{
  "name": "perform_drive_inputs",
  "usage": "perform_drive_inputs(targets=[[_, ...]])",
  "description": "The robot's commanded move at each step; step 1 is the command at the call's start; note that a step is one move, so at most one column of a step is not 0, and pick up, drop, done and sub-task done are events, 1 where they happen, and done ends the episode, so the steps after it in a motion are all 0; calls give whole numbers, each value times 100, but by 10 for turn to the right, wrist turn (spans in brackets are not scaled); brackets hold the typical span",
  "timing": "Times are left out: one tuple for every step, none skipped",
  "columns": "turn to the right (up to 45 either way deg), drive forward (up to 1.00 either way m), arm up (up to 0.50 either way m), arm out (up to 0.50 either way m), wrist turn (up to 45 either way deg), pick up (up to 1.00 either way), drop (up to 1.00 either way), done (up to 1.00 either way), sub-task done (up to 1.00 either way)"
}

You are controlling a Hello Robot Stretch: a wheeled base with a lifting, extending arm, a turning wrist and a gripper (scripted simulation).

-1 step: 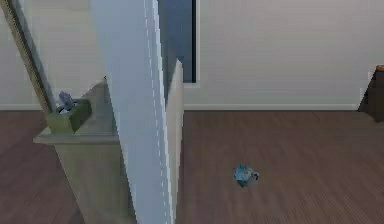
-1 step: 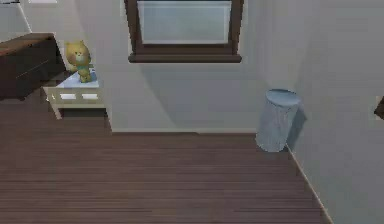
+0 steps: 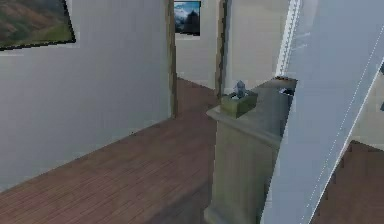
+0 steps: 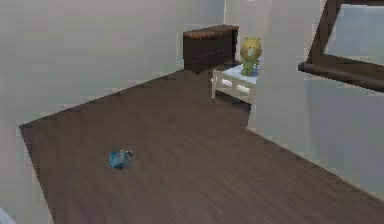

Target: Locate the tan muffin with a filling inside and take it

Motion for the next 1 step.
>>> perform_drive_inputs(targets=[[-150, 0, 0, 0, 0, 0, 0, 0, 0]])
